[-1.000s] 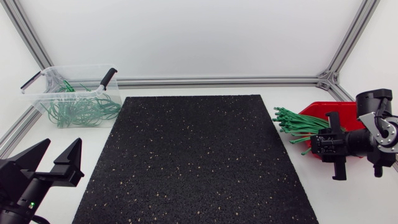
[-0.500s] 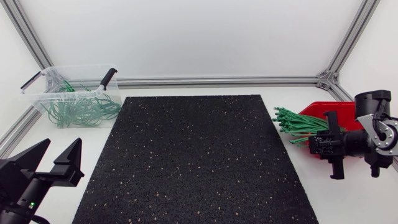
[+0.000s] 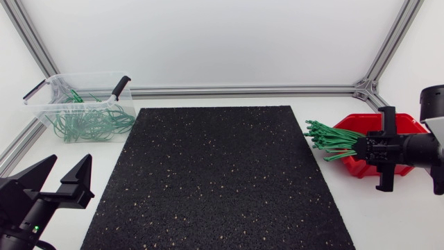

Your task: Take a green cable tie from the red box, thread the tail through the head to close it, then place it in the transparent bin on the left.

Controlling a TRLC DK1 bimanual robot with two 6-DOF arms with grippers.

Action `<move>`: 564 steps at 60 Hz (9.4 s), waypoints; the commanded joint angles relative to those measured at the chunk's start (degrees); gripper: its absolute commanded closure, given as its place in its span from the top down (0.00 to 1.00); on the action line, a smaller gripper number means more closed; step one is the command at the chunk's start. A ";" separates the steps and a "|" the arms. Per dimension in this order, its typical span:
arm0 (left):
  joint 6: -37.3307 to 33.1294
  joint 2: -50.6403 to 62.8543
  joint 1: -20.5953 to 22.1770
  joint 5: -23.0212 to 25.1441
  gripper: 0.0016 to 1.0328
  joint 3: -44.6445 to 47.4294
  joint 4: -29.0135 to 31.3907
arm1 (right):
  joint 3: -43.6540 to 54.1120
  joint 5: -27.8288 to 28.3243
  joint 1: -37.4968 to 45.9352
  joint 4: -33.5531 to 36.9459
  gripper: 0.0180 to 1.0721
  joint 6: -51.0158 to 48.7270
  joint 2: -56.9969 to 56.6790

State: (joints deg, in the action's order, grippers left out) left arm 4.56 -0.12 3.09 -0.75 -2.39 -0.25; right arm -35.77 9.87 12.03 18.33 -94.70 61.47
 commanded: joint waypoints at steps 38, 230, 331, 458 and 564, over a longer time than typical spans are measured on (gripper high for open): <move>0.80 -0.67 0.60 -0.21 0.96 1.34 0.78 | -15.56 -12.33 -26.62 14.98 0.05 30.45 -17.53; 33.24 73.07 22.04 62.54 0.74 -42.69 -18.73 | -7.65 60.44 -38.84 -35.03 0.05 125.28 22.02; 35.70 75.00 23.01 61.66 0.04 -41.46 -22.42 | -5.98 60.36 -37.96 -37.84 0.05 126.86 19.74; 32.97 76.50 14.05 58.32 0.04 -50.43 -12.23 | -7.21 2.70 -39.72 0.83 0.96 54.70 9.02; 35.35 88.63 4.82 68.69 0.04 -57.99 -8.36 | 18.54 12.98 -63.89 -75.37 0.70 -10.33 24.48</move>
State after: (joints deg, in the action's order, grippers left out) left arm 38.68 87.70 8.36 66.87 -58.67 -8.95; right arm -18.63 22.90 -50.70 -55.96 -102.17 84.42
